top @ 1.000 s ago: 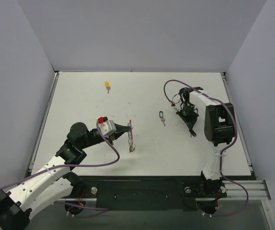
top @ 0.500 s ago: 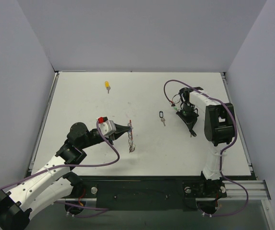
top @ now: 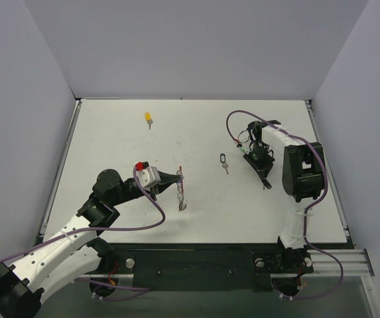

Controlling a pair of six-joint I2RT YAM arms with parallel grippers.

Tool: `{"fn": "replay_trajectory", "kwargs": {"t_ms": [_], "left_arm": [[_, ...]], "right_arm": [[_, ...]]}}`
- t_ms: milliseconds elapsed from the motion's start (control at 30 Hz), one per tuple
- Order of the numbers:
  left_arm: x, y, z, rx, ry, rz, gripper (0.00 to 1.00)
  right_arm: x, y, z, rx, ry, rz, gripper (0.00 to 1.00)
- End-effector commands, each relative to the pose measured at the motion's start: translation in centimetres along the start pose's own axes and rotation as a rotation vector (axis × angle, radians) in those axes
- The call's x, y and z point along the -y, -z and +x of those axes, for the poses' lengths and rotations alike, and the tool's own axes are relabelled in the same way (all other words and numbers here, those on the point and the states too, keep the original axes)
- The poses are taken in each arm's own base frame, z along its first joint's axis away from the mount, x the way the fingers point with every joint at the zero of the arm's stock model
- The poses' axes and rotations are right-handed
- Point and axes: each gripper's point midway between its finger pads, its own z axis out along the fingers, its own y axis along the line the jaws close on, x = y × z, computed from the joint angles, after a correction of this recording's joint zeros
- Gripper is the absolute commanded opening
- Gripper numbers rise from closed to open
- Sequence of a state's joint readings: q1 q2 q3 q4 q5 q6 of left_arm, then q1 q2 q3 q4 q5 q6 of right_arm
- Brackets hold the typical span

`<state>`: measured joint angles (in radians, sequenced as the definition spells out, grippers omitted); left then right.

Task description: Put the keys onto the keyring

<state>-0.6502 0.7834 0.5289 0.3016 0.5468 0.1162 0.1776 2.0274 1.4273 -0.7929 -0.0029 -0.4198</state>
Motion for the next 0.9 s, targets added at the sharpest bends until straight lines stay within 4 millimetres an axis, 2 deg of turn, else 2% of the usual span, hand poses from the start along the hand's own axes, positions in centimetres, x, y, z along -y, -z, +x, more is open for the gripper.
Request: {"fn": "replay_trajectory", "kwargs": {"t_ms": [0, 867], "left_arm": [[-0.26, -0.06, -2.09, 0.058, -0.043, 0.002, 0.00], [-0.27, -0.08, -2.04, 0.057, -0.042, 0.002, 0.00]], "right_arm": [[0.34, 0.29, 0.61, -0.043, -0.007, 0.011, 0.14], [0.49, 0.01, 0.43, -0.039, -0.012, 0.016, 0.13]]}}
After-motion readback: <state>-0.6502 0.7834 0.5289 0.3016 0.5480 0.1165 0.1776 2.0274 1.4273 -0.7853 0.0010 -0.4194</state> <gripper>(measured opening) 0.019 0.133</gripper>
